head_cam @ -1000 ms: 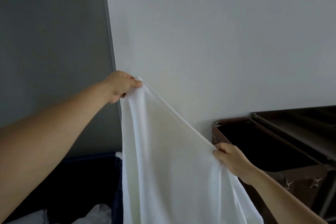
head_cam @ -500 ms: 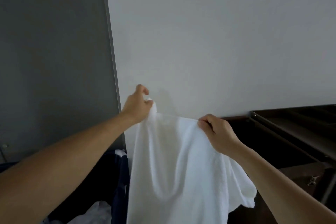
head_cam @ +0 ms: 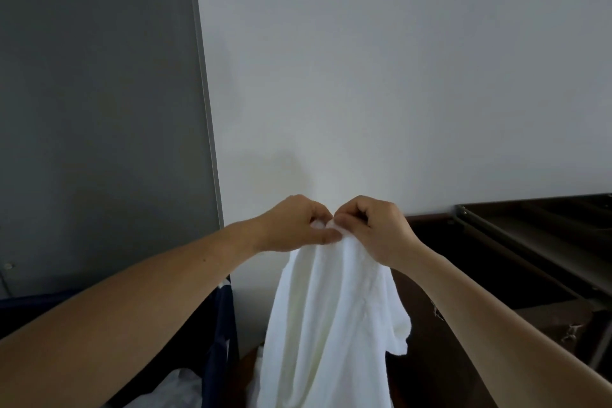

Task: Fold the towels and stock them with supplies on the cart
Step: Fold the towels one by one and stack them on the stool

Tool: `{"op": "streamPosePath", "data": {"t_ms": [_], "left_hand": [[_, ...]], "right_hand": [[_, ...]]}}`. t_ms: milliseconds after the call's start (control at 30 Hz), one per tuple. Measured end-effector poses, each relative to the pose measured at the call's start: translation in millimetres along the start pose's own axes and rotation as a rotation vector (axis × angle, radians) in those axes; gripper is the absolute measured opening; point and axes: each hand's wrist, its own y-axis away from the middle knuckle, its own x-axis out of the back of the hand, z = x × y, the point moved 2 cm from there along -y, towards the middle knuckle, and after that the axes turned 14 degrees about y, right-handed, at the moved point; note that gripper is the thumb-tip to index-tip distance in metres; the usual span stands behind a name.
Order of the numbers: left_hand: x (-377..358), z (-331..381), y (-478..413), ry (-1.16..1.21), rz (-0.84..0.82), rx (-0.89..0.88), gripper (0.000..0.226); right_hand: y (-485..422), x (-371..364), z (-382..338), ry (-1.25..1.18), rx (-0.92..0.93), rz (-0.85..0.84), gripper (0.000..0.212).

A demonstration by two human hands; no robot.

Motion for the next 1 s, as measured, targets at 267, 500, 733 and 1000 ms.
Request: {"op": "streamPosePath", "data": {"t_ms": [267,500,733,1000], "left_hand": [[39,7,-14,-0.015,0.354,-0.066,0.036],[65,2,-33,-0.064,0.551,-0.023,0.047],[81,-35,-28,-0.028,0.714,0.112,0.05],[85,-84,-12,-0.062,0.715,0.317,0.049]], "right_hand": [[20,-15,32,-0.052,-0.053,0.067,0.032],[29,-27,52,0.025,-0.189,-0.032,0.029],[46,-28,90,0.255,-0.362,-0.375,0.025],[57,17,121,0.493,-0.42,-0.083,0.018]]}}
